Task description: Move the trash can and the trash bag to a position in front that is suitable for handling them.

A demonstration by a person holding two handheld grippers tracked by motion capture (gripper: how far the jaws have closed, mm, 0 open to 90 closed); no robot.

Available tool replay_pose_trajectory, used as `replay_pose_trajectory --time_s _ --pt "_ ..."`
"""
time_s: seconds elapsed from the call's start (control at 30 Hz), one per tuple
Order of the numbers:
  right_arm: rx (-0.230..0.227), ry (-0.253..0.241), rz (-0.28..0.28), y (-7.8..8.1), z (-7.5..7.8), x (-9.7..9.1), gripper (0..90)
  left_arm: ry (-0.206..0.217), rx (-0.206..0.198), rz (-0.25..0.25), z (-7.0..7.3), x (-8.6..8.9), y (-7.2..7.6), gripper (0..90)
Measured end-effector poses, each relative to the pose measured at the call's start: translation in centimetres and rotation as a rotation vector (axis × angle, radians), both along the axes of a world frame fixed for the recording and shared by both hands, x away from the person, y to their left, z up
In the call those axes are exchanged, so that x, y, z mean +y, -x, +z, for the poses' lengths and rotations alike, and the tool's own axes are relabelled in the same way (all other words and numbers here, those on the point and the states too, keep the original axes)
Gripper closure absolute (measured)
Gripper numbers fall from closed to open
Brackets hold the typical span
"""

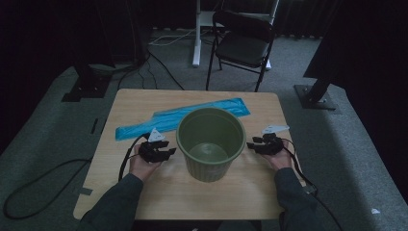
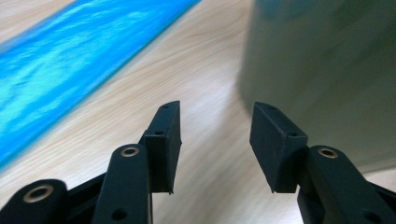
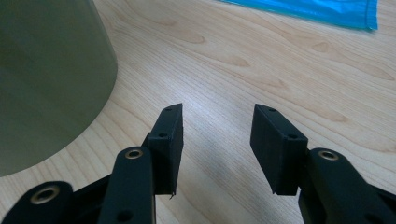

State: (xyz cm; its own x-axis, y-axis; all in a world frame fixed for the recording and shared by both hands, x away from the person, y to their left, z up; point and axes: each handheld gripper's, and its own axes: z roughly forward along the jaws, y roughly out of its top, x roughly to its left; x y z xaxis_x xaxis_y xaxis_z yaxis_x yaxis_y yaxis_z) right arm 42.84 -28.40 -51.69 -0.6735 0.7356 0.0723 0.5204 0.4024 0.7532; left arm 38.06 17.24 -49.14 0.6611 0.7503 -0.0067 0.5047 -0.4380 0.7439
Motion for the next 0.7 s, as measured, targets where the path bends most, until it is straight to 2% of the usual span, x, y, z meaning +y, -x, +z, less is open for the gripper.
replay_pose_trajectory --time_s 0.07,0.33,0.47,0.7 --pt "-0.001 0.002 0.006 0.1 0.1 0.1 53.4 -0.014 0.001 0.019 -0.1 0.4 -0.3 52.7" --pt "-0.003 0.011 0.03 0.4 0.3 0.5 52.9 -0.014 0.016 0.075 0.0 2.4 -1.3 53.2" --pt "-0.009 0.014 0.035 0.4 0.4 0.7 52.5 -0.051 0.02 0.088 0.1 2.9 -2.1 51.2" --pt "-0.015 0.02 0.034 0.5 0.4 0.6 51.2 -0.059 0.032 0.097 0.1 3.7 -3.9 47.7"
